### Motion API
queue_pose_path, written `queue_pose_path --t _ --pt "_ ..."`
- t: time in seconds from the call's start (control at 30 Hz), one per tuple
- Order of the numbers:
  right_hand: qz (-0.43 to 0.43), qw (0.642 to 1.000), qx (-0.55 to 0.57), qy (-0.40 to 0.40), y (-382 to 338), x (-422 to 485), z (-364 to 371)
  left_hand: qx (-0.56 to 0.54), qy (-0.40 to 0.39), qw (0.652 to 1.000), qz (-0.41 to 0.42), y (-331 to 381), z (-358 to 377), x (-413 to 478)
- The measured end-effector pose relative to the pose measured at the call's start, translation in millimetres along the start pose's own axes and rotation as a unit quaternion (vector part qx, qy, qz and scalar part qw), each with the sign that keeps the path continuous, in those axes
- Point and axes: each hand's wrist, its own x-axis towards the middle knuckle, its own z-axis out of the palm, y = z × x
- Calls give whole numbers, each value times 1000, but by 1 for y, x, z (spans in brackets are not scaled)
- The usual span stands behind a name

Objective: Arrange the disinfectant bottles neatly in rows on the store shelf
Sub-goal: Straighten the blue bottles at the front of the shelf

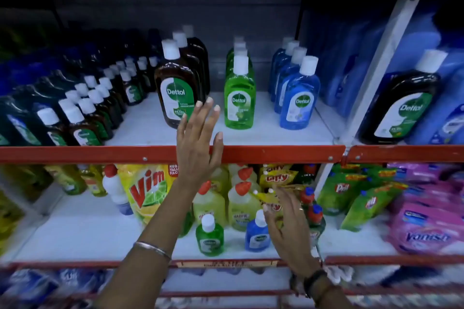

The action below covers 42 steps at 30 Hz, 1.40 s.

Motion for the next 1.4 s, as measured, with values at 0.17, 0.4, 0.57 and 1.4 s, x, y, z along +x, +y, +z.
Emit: queue_pose_path --t 0.17,0.4,0.57,1.4 --pt "77 989 53 -111 34 -15 25 44 7 997 -65 -20 19 -1" --pt "138 972 90 -170 52 -6 38 146 1 986 -84 -22 32 -4" --pt "131 974 129 -129 48 1 30 171 4 983 -66 -24 34 -5" --pt "-109 953 234 160 -67 195 -157 250 -14 968 1 -41 22 0"
